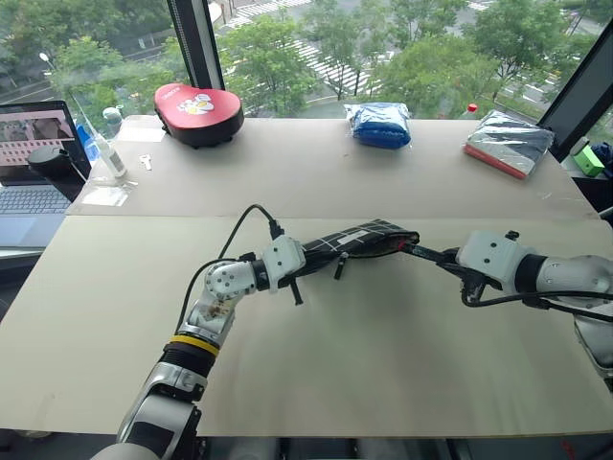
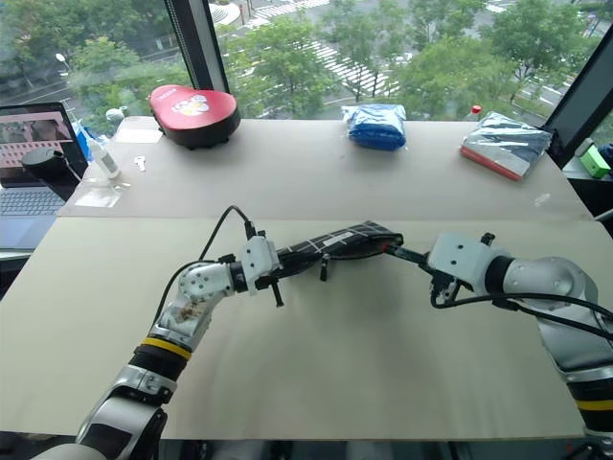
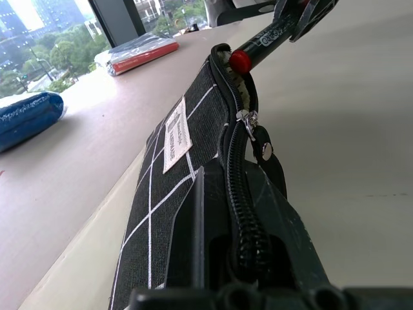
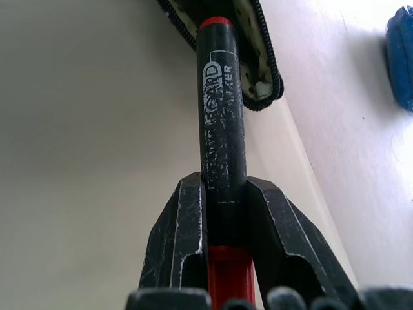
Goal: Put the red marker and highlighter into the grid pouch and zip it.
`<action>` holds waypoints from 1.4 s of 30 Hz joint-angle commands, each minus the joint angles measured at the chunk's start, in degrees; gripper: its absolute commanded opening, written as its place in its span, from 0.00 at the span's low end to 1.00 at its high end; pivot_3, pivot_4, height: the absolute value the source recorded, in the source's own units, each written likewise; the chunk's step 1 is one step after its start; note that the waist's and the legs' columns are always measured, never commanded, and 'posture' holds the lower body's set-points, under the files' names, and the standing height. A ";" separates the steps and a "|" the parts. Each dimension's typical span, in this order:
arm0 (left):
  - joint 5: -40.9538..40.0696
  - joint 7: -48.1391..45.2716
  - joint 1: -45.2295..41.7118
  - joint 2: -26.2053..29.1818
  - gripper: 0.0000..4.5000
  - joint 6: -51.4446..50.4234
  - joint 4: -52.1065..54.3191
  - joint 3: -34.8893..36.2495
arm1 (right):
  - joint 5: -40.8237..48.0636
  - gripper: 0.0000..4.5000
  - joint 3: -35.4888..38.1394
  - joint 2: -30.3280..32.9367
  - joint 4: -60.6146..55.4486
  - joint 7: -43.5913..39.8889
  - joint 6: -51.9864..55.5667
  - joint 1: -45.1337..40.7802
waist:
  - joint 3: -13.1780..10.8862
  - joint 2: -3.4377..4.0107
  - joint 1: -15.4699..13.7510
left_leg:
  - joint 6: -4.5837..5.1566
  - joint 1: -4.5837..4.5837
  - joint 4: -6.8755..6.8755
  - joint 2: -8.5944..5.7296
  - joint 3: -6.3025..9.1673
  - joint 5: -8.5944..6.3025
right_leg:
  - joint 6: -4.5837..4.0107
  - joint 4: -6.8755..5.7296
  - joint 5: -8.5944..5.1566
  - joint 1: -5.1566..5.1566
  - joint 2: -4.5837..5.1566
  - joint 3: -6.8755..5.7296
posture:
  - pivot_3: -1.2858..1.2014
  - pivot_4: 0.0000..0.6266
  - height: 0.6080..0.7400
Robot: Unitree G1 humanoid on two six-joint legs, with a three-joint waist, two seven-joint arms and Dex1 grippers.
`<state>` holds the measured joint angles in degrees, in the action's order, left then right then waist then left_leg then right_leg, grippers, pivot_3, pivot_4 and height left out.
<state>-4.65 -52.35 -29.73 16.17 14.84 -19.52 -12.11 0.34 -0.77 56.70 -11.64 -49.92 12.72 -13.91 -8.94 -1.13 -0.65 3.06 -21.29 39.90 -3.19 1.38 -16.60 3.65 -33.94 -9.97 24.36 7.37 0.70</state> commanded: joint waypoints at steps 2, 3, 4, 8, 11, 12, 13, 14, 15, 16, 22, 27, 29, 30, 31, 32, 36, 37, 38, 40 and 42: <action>-0.73 -0.02 -1.09 0.01 0.00 0.60 1.33 0.41 | -2.40 0.11 -1.51 -0.37 0.68 -0.22 -2.60 -3.12 | 0.00 0.00 0.00 | 0.00 0.00 0.00 0.00 0.00 0.00 | 0.00 0.00 0.00 0.00 0.00 0.00 | 0.52 0.24 1.00; -0.73 -0.05 -1.06 0.01 0.00 0.59 1.37 0.38 | -3.20 0.11 -2.38 -0.45 1.13 -0.45 -3.23 -3.88 | 0.00 0.00 0.00 | 0.00 0.00 0.00 -0.01 0.00 0.00 | 0.00 0.01 0.00 0.00 0.00 0.00 | 0.52 0.24 1.00; -0.72 -0.08 -1.03 0.03 0.00 0.57 1.44 0.35 | -4.37 0.11 -3.96 -0.75 1.59 -0.83 -4.33 -5.17 | 0.00 0.00 0.01 | 0.00 0.00 0.00 -0.01 0.00 0.00 | 0.00 0.00 0.00 0.00 0.00 0.00 | 0.52 0.24 1.00; -0.78 -0.20 -1.09 0.07 0.00 0.47 1.51 0.27 | -8.25 0.11 -9.20 -2.81 3.21 -1.81 -7.64 -10.26 | 0.00 0.01 0.18 | -0.03 0.00 -0.01 -0.01 0.00 0.02 | 0.00 -0.01 0.00 0.02 0.00 0.00 | 0.52 0.24 1.00; -0.79 -0.19 -1.13 0.01 0.00 0.41 1.59 0.24 | -10.95 0.11 -12.47 -5.26 4.40 -2.01 -10.12 -13.73 | -0.01 0.01 0.24 | -0.12 0.00 -0.02 -0.01 0.00 0.07 | -0.01 -0.02 0.00 0.04 -0.01 -0.01 | 0.52 0.24 1.00; -0.80 -0.17 -1.16 -0.02 0.00 0.38 1.60 0.24 | -12.23 0.11 -13.75 -6.57 5.00 -1.58 -11.19 -15.15 | -0.01 0.01 0.23 | -0.14 0.00 -0.02 -0.01 0.00 0.08 | 0.00 -0.01 0.00 0.04 -0.01 -0.01 | 0.52 0.24 1.00; -0.79 -0.15 -1.18 -0.03 0.00 0.37 1.60 0.24 | -13.34 0.11 -14.90 -7.85 5.46 -1.18 -12.01 -16.36 | -0.01 0.01 0.22 | -0.16 0.00 -0.02 -0.01 0.00 0.09 | 0.00 -0.02 0.00 0.04 -0.01 -0.01 | 0.52 0.24 1.00; -0.79 -0.12 -1.20 -0.05 0.00 0.37 1.60 0.25 | -14.43 0.11 -16.04 -9.20 5.93 -0.79 -13.04 -17.51 | -0.01 0.00 0.22 | -0.18 -0.01 -0.02 -0.02 0.00 0.10 | 0.00 -0.02 0.00 0.05 -0.01 -0.01 | 0.52 0.24 1.00; -0.79 -0.08 -1.12 -0.04 0.00 0.35 1.71 0.25 | -15.25 0.11 -16.82 -10.27 6.25 -0.42 -13.81 -18.29 | -0.01 0.00 0.21 | -0.20 -0.01 -0.01 -0.02 0.00 0.11 | 0.00 -0.02 0.00 0.04 -0.01 -0.01 | 0.52 0.24 1.00; -0.77 -0.04 -1.06 -0.02 0.00 0.33 1.79 0.27 | -15.81 0.11 -17.35 -11.38 6.67 -0.07 -14.40 -18.95 | -0.01 0.00 0.22 | -0.20 -0.01 -0.02 -0.02 0.00 0.12 | -0.01 -0.03 0.00 0.04 -0.01 -0.02 | 0.52 0.24 1.00; -0.78 0.30 -0.55 0.28 0.00 0.19 2.27 0.47 | -12.92 0.40 -16.01 -16.53 7.14 0.16 -14.42 -19.51 | -0.01 0.00 0.07 | -0.35 -0.04 -0.01 -0.06 0.01 0.21 | -0.01 -0.04 0.01 0.07 -0.01 -0.03 | 0.52 0.24 1.00; -0.76 0.49 -0.28 0.48 0.00 0.19 2.43 0.59 | -14.47 0.68 -13.86 -15.29 9.89 2.28 -15.11 -19.25 | -0.02 0.01 0.07 | -0.35 -0.04 -0.02 -0.06 0.01 0.20 | -0.01 -0.05 0.01 0.06 -0.01 -0.04 | 0.52 0.24 1.00; -0.75 0.54 -0.23 0.48 0.00 0.22 2.45 0.57 | -12.61 0.68 -11.57 -14.58 9.84 2.09 -14.23 -18.74 | -0.02 0.01 0.07 | -0.35 -0.04 -0.02 -0.07 0.00 0.20 | -0.01 -0.04 0.01 0.06 -0.01 -0.03 | 0.52 0.24 1.00; -0.75 0.56 -0.25 0.49 0.00 0.25 2.41 0.57 | -11.16 0.68 -10.15 -14.48 9.67 1.93 -13.57 -18.45 | -0.02 0.01 0.07 | -0.34 -0.04 -0.02 -0.06 0.01 0.20 | -0.01 -0.04 0.01 0.06 -0.01 -0.04 | 0.52 0.24 1.00; -0.74 0.57 -0.25 0.51 0.00 0.28 2.38 0.57 | -8.31 0.68 -7.97 -13.97 8.75 0.67 -11.69 -17.49 | -0.02 0.02 0.09 | -0.34 -0.04 -0.03 -0.06 0.01 0.20 | -0.01 -0.04 0.01 0.06 -0.01 -0.04 | 0.52 0.24 1.00; -0.74 0.58 -0.25 0.53 0.00 0.31 2.36 0.56 | -5.72 0.68 -6.10 -13.53 7.92 -0.57 -10.23 -16.49 | -0.02 0.01 0.07 | -0.32 -0.04 -0.04 -0.06 0.00 0.18 | -0.01 -0.04 0.01 0.07 -0.01 -0.04 | 0.52 0.24 1.00; -0.76 0.53 -0.24 0.59 0.00 0.33 2.35 0.53 | 18.17 0.68 8.01 -12.54 -1.19 -7.12 12.36 -10.12 | -0.02 0.02 -0.01 | -0.18 -0.06 -0.05 -0.02 0.02 0.11 | -0.02 -0.04 0.01 0.04 -0.01 -0.05 | 0.52 0.24 1.00; -0.75 0.48 -0.17 0.66 0.00 0.41 2.32 0.52 | 24.53 0.68 11.39 -10.82 -4.25 -9.80 18.37 -7.01 | -0.03 0.01 -0.13 | -0.16 -0.09 -0.06 -0.03 0.03 0.10 | -0.02 -0.05 0.01 0.05 -0.01 -0.04 | 0.52 0.24 1.00; -0.75 0.42 -0.13 0.71 0.00 0.46 2.30 0.51 | 29.17 0.68 14.10 -9.10 -6.90 -12.14 22.82 -3.74 | -0.02 0.01 -0.37 | -0.05 -0.15 -0.05 0.01 0.12 0.03 | -0.02 -0.04 0.01 0.02 -0.01 -0.08 | 0.52 0.24 1.00; -0.79 0.29 -0.16 0.80 0.00 0.59 2.16 0.54 | 32.32 0.68 15.97 -6.41 -10.90 -14.18 26.42 2.96 | -0.02 0.02 -0.50 | 0.12 -0.20 -0.04 0.03 0.17 -0.07 | -0.02 -0.04 0.02 0.04 0.00 -0.12 | 0.52 0.24 1.00; -0.75 0.16 -0.41 0.76 0.00 0.80 1.76 0.42 | 32.66 0.68 14.48 -6.09 -13.90 -12.47 28.53 8.07 | -0.02 0.01 -0.40 | 0.16 -0.19 -0.04 0.03 0.16 -0.10 | -0.02 -0.02 0.01 0.03 0.00 -0.11 | 0.52 0.24 1.00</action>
<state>-4.65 -52.21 -29.25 17.37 14.70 -18.99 -11.97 30.43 14.05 50.75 -21.45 -62.63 38.32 -8.10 -8.96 -1.12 -1.04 3.22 -21.47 39.86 -3.15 1.54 -16.70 3.63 -33.96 -9.96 24.39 7.37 0.58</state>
